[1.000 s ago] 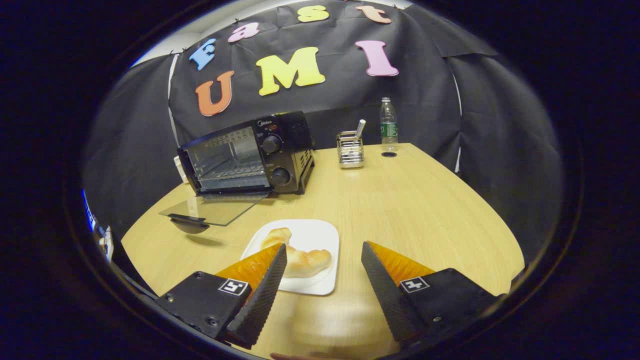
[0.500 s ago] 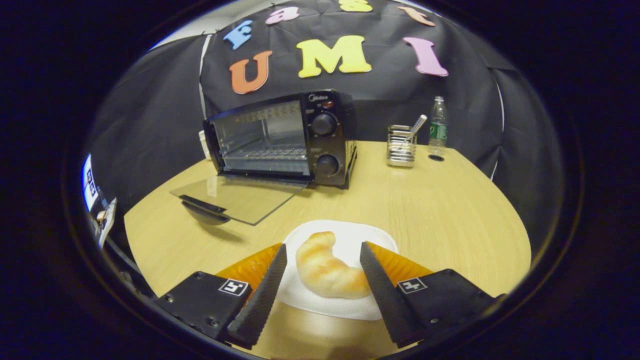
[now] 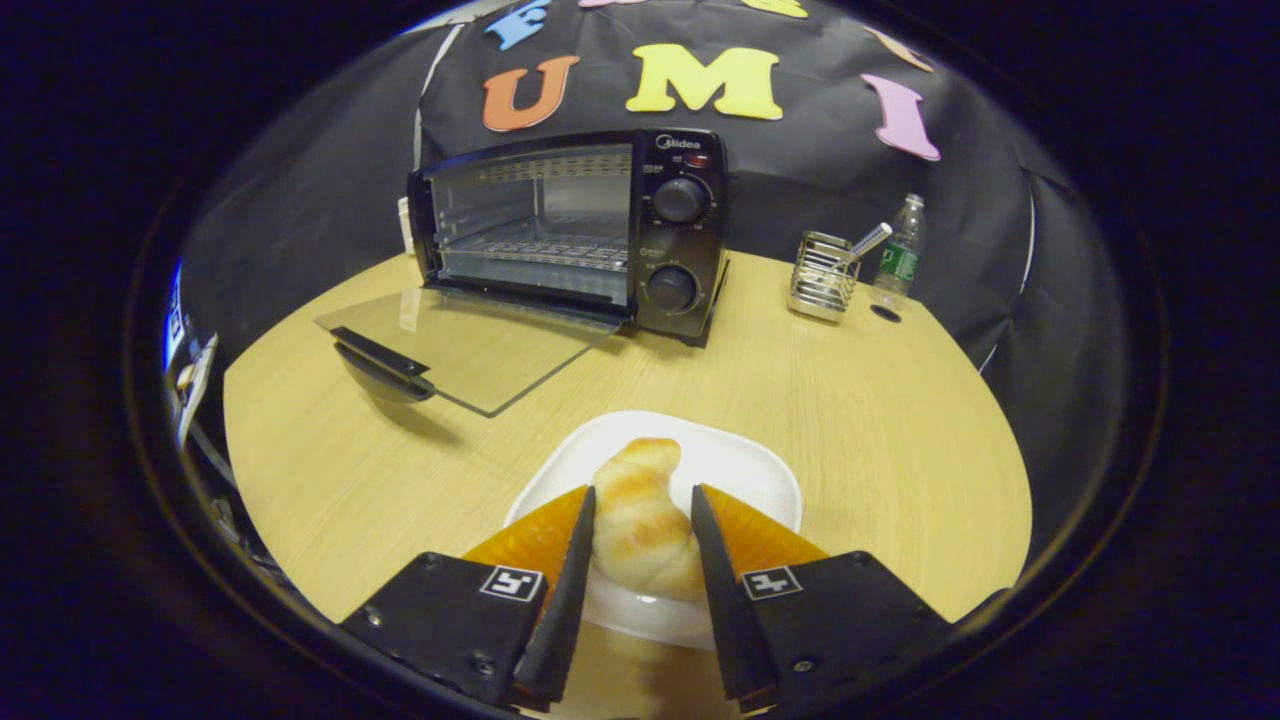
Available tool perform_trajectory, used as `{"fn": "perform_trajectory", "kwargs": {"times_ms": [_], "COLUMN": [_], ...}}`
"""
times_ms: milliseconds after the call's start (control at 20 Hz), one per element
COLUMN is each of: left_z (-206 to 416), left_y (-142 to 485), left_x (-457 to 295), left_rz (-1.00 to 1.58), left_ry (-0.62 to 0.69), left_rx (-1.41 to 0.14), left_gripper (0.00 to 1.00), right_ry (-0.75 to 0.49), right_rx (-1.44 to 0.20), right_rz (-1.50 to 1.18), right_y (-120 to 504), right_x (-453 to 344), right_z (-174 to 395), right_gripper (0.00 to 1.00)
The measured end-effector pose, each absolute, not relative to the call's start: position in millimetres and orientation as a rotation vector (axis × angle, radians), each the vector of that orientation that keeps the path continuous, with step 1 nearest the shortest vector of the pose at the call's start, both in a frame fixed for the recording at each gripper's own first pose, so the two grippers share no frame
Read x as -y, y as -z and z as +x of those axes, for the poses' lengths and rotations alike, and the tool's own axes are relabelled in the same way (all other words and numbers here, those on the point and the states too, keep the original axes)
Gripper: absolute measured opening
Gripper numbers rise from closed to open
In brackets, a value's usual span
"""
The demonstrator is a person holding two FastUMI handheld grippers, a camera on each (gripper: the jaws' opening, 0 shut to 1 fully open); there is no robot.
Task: Open the electric oven with the left hand, put the food in, and close the electric oven.
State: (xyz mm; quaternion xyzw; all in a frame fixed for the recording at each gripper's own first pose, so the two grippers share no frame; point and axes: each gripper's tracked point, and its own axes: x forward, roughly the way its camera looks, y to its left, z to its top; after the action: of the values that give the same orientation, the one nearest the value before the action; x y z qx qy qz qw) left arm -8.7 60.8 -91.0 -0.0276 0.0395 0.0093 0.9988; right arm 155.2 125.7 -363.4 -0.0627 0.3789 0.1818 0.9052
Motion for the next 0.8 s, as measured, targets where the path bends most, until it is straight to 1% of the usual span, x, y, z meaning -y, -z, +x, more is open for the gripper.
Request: {"fn": "perform_trajectory", "kwargs": {"times_ms": [50, 100, 150, 200, 250, 350, 400, 650, 800], "left_z": [-11, -13, -14, -15, -16, -19, -21, -29, -34], "left_y": [92, 90, 89, 86, 83, 80, 79, 75, 75], "left_x": [-62, -64, -64, -66, -67, -66, -65, -67, -72], "left_rz": [-0.052, -0.048, -0.045, -0.043, -0.042, -0.045, -0.050, -0.054, -0.043], "left_ry": [-0.016, -0.013, -0.011, -0.009, -0.004, 0.006, 0.011, 0.024, 0.024], "left_rx": [-0.078, -0.074, -0.069, -0.059, -0.048, -0.028, -0.023, -0.003, 0.008], "left_gripper": [0.88, 0.88, 0.95, 0.95, 0.88, 0.88, 0.95, 0.95, 0.95], "right_ry": [-0.379, -0.380, -0.380, -0.379, -0.375, -0.378, -0.383, -0.463, -0.496], "right_rx": [-0.790, -0.791, -0.781, -0.772, -0.758, -0.723, -0.704, -0.616, -0.540], "right_rz": [-0.089, -0.053, -0.020, 0.004, 0.022, 0.045, 0.058, 0.168, 0.209], "right_y": [360, 355, 348, 339, 330, 309, 297, 238, 208], "right_x": [-126, -125, -123, -121, -119, -119, -121, -164, -198], "right_z": [154, 153, 153, 153, 152, 150, 149, 140, 147], "right_gripper": [0.52, 0.50, 0.48, 0.47, 0.45, 0.44, 0.44, 0.44, 0.45]}}
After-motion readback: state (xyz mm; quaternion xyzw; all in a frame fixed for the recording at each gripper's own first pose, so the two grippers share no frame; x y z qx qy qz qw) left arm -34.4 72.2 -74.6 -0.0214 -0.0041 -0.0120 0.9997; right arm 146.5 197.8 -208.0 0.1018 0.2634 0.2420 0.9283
